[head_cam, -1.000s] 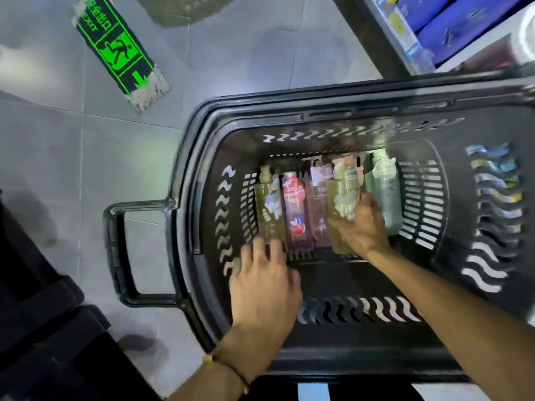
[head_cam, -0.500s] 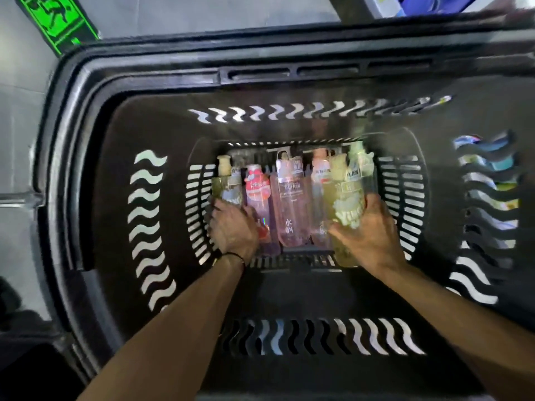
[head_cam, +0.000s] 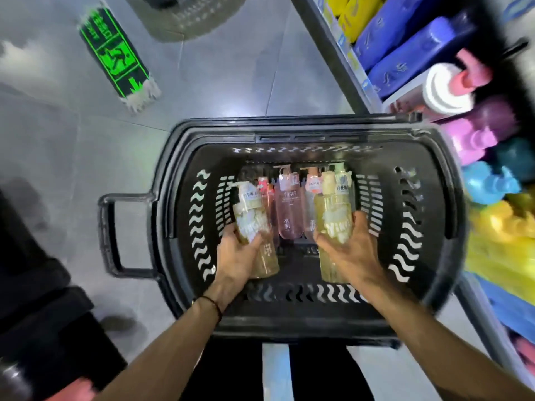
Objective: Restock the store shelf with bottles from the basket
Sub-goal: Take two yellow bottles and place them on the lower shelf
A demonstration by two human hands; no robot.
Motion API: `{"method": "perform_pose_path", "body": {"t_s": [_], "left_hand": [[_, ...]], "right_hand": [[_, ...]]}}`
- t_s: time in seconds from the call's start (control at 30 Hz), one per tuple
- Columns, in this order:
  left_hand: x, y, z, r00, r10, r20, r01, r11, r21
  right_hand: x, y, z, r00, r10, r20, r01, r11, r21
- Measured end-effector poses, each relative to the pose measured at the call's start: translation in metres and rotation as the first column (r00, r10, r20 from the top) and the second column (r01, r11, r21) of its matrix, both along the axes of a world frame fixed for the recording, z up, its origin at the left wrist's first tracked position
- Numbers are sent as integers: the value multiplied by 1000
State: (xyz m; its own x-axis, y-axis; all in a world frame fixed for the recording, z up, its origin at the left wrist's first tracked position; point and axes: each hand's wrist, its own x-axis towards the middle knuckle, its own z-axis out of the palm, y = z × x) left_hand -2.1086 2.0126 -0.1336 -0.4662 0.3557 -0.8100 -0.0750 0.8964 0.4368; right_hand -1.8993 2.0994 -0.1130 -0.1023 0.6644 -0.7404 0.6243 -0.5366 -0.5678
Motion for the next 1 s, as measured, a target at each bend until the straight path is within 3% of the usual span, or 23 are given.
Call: {"method": "perform_pose_path", "body": {"t_s": [0.2, 0.37, 0.53, 0.73, 1.0], "left_hand": [[-15, 14, 160, 977, 121, 175, -151, 974, 168], [-28, 36, 292, 892, 106, 440, -249, 927, 280], [-23, 62, 420, 830, 25, 557, -275, 888, 369], [3, 78, 542, 927, -72, 368, -174, 785, 594], [39, 70, 642, 934, -25, 356, -269, 607, 748]], "right_hand": [[-7, 11, 138, 994, -61, -96, 60, 998, -16], [-9, 25, 262, 964, -167, -207, 170, 985, 0], [-8, 44, 397, 898, -177, -402, 207, 978, 33], [13, 51, 527, 846, -26, -533, 144, 973, 182], [37, 21, 637, 865, 5, -502, 245, 868, 432]]}}
